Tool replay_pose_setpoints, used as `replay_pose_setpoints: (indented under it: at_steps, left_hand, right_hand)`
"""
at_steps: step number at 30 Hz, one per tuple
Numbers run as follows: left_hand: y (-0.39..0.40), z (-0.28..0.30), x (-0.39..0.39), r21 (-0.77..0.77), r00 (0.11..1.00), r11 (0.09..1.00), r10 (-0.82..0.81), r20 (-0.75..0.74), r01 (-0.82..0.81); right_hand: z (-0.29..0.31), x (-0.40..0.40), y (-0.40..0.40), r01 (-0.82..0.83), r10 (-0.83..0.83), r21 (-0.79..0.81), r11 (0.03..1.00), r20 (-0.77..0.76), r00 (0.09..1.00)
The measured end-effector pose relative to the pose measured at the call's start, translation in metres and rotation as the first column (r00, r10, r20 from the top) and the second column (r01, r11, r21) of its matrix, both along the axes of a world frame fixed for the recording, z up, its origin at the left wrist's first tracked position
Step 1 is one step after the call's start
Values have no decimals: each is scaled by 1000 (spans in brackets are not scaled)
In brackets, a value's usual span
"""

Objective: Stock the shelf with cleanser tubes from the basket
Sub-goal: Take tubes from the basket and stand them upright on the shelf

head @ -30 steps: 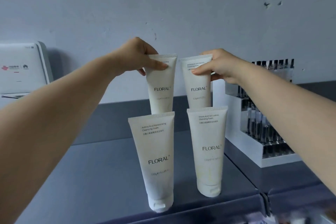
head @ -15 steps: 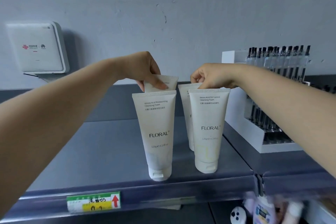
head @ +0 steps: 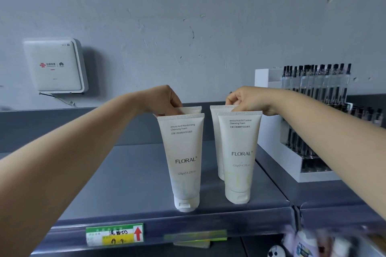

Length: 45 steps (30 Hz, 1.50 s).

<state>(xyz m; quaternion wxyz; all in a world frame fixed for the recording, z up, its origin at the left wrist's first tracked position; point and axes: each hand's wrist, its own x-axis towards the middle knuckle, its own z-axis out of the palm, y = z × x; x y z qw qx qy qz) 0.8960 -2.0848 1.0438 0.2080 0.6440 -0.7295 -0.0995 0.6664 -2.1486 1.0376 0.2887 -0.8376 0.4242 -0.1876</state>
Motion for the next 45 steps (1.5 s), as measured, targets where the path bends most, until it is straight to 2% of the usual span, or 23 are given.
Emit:
replay_pose_setpoints:
  at_steps: [3, 5, 7, 9, 11, 13, 15, 18, 21, 24, 30, 34, 38, 40, 42, 45]
  left_hand:
    - [2, 0, 1, 19, 1000, 1000, -12, 25, 12]
    - [5, 4, 1, -6, 1000, 1000, -21, -21, 21]
    - [9, 12, 6, -137, 988, 990, -46, -150, 25]
    - [21, 21, 10, -321, 969, 946, -114, -217, 39]
    - [36, 26, 11, -366, 963, 924, -191, -190, 111]
    - [51, 27, 6, -264, 958, 941, -253, -137, 211]
    - [59, 22, -1, -147, 967, 959, -251, -48, 242]
    - [60, 15, -9, -60, 973, 972, -221, 71, 226]
    - [61, 12, -11, 12, 963, 964, -266, 52, 266]
    - [60, 11, -10, 3, 960, 961, -276, 46, 276]
    - [62, 8, -9, -9, 951, 952, -305, 45, 306]
    - [63, 6, -10, -10, 952, 953, -302, 41, 303]
    - [64, 8, -10, -97, 964, 959, -262, 38, 265]
    - [67, 11, -11, -182, 962, 948, -271, -29, 261]
    - [72, 13, -16, -276, 958, 931, -274, -91, 240]
    - [79, 10, -32, -454, 981, 872, -196, 18, 182]
  right_hand:
    - [2, -1, 2, -8, 8, 2, 1000, -32, 999]
    - [7, -3, 3, 19, -14, -74, 997, 64, 998]
    - [17, -7, 7, 60, -10, -169, 984, 283, 959]
    - [30, -15, 18, 29, 66, -251, 967, 363, 930]
    - [37, -21, 33, -70, 144, -281, 957, 251, 957]
    - [38, -20, 46, -125, 148, -334, 934, 45, 988]
    - [37, -17, 53, -138, 98, -380, 914, -124, 987]
    - [33, -14, 62, -161, 60, -305, 939, -315, 947]
    - [24, -11, 64, -167, 61, -238, 957, -396, 916]
    - [20, -9, 64, -148, 44, -256, 955, -372, 927]
    - [23, -11, 72, -147, 76, -171, 974, -363, 929]
    - [21, -8, 72, -90, 12, -197, 976, -364, 931]
    - [18, -7, 75, -36, -51, -252, 967, -331, 942]
    - [15, -7, 79, 7, -102, -345, 939, -257, 961]
    - [14, -10, 86, 81, -139, -449, 890, -99, 985]
    - [10, -20, 100, 224, -224, -623, 749, 81, 971]
